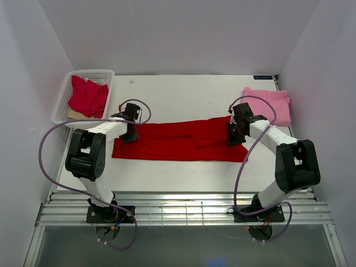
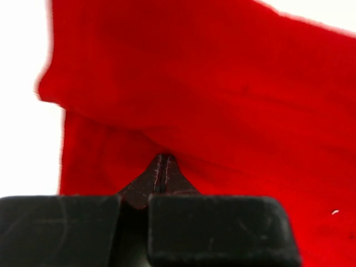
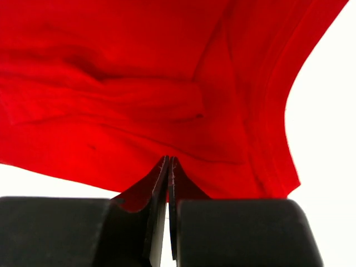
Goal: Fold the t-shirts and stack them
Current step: Rotate the tshirt 90 degrees
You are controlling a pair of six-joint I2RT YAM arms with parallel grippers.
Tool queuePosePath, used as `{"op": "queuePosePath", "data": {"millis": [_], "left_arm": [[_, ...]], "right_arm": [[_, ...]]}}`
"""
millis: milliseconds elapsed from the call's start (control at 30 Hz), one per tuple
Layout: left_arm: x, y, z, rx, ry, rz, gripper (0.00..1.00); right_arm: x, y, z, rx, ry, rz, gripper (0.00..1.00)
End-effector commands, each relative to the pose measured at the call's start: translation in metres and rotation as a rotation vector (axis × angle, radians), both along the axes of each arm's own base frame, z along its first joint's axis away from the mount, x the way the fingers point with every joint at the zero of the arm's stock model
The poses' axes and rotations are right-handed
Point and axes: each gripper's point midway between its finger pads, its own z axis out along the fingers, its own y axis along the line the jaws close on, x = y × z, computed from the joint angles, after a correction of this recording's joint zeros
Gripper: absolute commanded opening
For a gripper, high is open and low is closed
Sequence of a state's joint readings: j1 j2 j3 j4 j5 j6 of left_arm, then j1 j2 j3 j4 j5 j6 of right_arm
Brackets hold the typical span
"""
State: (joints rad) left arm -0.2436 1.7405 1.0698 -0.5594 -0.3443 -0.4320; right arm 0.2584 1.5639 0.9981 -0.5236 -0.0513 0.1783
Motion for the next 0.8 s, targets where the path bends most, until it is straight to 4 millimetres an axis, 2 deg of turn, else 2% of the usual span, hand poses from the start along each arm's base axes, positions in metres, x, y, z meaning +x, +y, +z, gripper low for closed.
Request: {"op": "queuePosePath", "data": {"millis": [0, 233, 367, 467, 567, 600, 633, 667, 700, 733, 767], "left_arm": [[-0.008, -0.012, -0.006, 0.004, 0.027, -0.015, 0.00], [-0.032, -0.020, -0.043, 0.039, 0.137, 0.026, 0.00], [-0.059, -0.019, -0.056, 0.070, 0.202, 0.076, 0.00], [-0.078, -0.024, -0.059, 0.068, 0.220, 0.121, 0.00], [-0.094, -0.032, -0.060, 0.043, 0.231, 0.159, 0.00], [-0.103, -0.033, -0.062, 0.039, 0.248, 0.166, 0.00], [-0.109, -0.038, -0.063, 0.039, 0.253, 0.163, 0.00], [-0.116, -0.039, -0.064, 0.032, 0.258, 0.190, 0.00], [-0.124, -0.040, -0.066, 0.033, 0.273, 0.193, 0.00], [-0.131, -0.048, -0.067, 0.019, 0.285, 0.181, 0.00], [-0.137, -0.050, -0.068, 0.016, 0.296, 0.180, 0.00]], "right_arm": [[-0.005, 0.005, -0.002, 0.027, 0.005, -0.017, 0.08], [-0.009, 0.004, -0.030, -0.001, 0.083, -0.017, 0.08], [-0.002, 0.001, -0.041, -0.033, 0.102, -0.018, 0.08], [0.011, 0.001, -0.045, -0.059, 0.101, -0.013, 0.08], [0.033, 0.004, -0.043, -0.070, 0.087, -0.002, 0.08], [0.037, 0.006, -0.050, -0.076, 0.104, 0.001, 0.08], [0.053, 0.010, -0.042, -0.071, 0.080, 0.004, 0.08], [0.060, 0.012, -0.040, -0.071, 0.074, 0.010, 0.08], [0.065, 0.009, -0.049, -0.095, 0.092, 0.005, 0.08], [0.083, 0.011, -0.042, -0.101, 0.055, -0.001, 0.08], [0.089, 0.012, -0.041, -0.106, 0.055, -0.002, 0.08]]}}
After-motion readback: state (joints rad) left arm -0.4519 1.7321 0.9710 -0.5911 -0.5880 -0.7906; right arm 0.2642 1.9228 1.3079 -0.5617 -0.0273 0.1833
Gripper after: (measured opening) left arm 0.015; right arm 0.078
